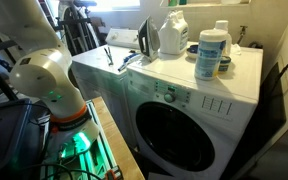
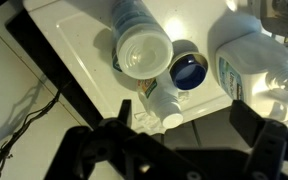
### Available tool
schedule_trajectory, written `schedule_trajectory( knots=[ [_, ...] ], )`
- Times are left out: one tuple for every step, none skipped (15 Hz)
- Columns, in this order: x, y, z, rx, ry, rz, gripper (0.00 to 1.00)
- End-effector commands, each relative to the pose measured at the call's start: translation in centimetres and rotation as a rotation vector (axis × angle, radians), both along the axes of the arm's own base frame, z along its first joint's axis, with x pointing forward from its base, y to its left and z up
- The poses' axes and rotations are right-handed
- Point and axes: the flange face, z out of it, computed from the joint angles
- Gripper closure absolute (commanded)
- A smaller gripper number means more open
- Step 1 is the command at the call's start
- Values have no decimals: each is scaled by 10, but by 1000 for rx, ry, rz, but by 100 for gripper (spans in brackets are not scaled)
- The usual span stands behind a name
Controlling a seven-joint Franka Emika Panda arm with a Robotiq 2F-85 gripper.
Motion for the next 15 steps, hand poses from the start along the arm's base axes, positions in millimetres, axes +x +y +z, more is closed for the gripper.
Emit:
schedule_trajectory(
  knots=[
    [-3, -19, -30, 40, 37, -29, 0],
    [-1, -29, -43, 88, 41, -27, 0],
    [1, -38, -57, 142, 29, -56, 0],
    [3, -48, -71, 193, 33, -62, 0],
    [7, -59, -88, 236, 31, -77, 0],
    [10, -68, -103, 274, 17, -82, 0],
    [13, -76, -117, 313, 3, -83, 0],
    [16, -81, -131, 349, 2, -79, 0],
    [20, -86, -145, 379, 1, -70, 0],
    [24, -88, -158, 414, 6, -49, 0],
    [28, -89, -170, 442, 17, -44, 0],
    [33, -89, -181, 468, 21, -35, 0],
    [38, -89, -190, 492, 23, -26, 0],
    [42, -88, -198, 515, 25, -17, 0],
    [46, -86, -205, 536, 28, -9, 0]
  ],
)
